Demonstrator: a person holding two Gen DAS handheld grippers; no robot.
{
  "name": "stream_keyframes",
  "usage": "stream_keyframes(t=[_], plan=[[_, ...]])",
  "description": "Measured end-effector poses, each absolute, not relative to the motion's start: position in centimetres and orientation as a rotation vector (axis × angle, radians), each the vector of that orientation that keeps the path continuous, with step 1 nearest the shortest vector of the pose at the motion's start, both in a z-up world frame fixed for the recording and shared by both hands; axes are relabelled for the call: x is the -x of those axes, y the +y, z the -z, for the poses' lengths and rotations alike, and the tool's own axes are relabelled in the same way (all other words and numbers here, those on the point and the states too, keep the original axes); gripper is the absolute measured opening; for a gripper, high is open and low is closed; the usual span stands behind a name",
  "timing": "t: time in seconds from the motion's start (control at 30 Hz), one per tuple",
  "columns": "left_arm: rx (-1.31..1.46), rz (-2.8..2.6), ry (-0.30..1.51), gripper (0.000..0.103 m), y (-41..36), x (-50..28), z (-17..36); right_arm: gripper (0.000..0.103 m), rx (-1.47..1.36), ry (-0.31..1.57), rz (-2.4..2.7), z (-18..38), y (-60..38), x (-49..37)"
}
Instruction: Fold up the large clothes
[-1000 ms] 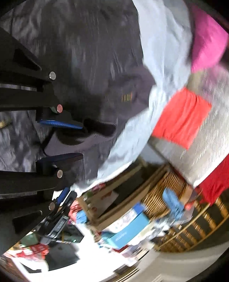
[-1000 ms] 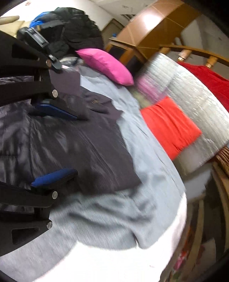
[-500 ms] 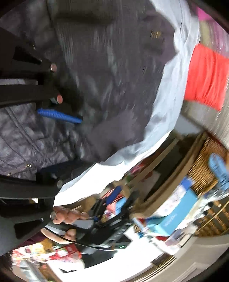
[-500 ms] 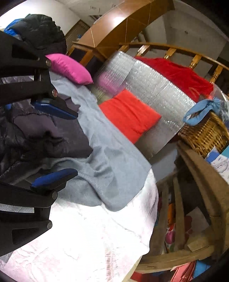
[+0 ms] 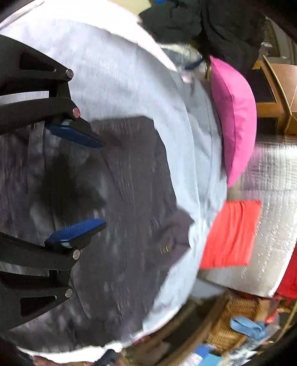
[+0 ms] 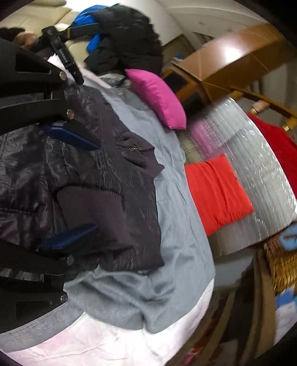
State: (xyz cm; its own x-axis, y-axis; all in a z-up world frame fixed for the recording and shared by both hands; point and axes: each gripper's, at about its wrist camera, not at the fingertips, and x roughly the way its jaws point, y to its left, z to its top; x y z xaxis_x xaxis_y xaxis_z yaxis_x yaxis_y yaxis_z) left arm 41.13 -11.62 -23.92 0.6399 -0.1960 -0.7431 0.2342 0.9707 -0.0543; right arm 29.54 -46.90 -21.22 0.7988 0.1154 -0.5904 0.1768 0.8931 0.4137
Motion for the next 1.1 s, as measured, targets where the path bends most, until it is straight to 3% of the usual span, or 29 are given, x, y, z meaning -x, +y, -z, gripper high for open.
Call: stream_keyframes(t=[0.2, 0.37, 0.6, 1.1], plan=[[-0.188, 0.221, 0.972, 0.066, -11.9, -42.0, 29.3, 0.069, -0.465, 0.800, 0.103, 24.8, -46.4, -32.4], [-0.273, 0.237, 0.917, 0.066, -12.6, -40.2, 28.3, 0.068, -0.442, 0.828, 0.117, 24.9, -46.2, -32.6], [-0.215, 0.235, 0.835, 0.066, -11.3, -39.0, 26.2, 0.068, -0.453, 0.689, 0.040, 22.2, -45.4, -31.2], [-0.220, 0.197, 0.774, 0.066, -11.6, -39.8, 25.4, 0.067, -0.419, 0.726, 0.044, 23.2, -44.4, -32.4]])
